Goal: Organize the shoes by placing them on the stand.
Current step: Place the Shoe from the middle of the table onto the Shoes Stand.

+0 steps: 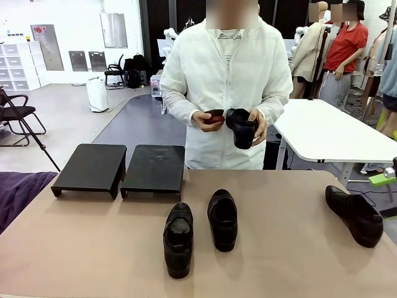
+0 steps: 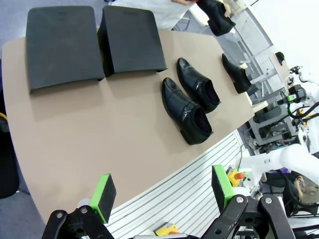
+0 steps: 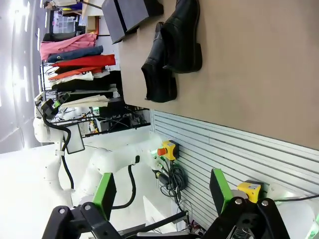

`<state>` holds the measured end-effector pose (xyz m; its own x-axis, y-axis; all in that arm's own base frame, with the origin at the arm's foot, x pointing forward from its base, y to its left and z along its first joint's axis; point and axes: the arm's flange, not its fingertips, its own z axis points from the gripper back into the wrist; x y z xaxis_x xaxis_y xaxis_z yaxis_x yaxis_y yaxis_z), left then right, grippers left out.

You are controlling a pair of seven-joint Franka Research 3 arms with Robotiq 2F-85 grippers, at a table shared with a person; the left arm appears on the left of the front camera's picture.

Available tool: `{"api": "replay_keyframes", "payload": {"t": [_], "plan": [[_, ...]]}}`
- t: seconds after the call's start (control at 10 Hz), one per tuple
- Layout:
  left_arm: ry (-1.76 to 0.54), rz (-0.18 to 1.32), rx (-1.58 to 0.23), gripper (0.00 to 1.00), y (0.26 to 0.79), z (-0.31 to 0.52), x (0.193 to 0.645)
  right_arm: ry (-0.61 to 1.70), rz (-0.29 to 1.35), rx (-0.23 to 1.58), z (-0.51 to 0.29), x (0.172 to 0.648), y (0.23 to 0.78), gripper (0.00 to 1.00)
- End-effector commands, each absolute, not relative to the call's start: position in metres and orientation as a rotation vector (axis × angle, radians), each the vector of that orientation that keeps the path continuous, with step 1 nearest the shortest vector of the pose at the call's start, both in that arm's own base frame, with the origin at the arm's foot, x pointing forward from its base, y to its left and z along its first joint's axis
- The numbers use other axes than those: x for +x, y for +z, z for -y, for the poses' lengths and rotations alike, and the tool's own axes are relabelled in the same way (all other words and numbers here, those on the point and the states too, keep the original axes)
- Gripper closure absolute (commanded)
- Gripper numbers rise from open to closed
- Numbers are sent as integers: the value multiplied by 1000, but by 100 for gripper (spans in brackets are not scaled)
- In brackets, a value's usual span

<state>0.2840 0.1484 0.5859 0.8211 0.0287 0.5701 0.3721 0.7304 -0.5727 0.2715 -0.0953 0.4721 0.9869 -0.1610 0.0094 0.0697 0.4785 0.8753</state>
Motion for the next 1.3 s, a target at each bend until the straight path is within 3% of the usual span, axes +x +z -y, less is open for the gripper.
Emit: {"api": "replay_keyframes", "payload": {"t": [0.0, 0.1, 0.3, 0.5, 0.7, 1.0, 1.1, 1.2], "plan": [[-219, 602, -751, 0, 587, -149, 284, -112, 101, 1052, 101, 269, 473, 0], [-201, 588, -736, 0, 586, -148, 284, -112, 101, 1052, 101, 269, 473, 0], [-340, 434, -553, 0, 598, -17, 303, -112, 101, 1052, 101, 269, 473, 0], [-276, 283, -339, 0, 574, 121, 296, -112, 101, 1052, 101, 269, 473, 0], [-293, 326, -214, 0, 546, 213, 281, -112, 101, 1052, 101, 269, 473, 0], [-348, 215, -319, 0, 525, 283, 286, -112, 101, 1052, 101, 269, 473, 0], [-461, 41, -424, 0, 540, 250, 300, -112, 101, 1052, 101, 269, 473, 0], [-356, 267, -274, 0, 523, 286, 261, -112, 101, 1052, 101, 269, 473, 0]]}}
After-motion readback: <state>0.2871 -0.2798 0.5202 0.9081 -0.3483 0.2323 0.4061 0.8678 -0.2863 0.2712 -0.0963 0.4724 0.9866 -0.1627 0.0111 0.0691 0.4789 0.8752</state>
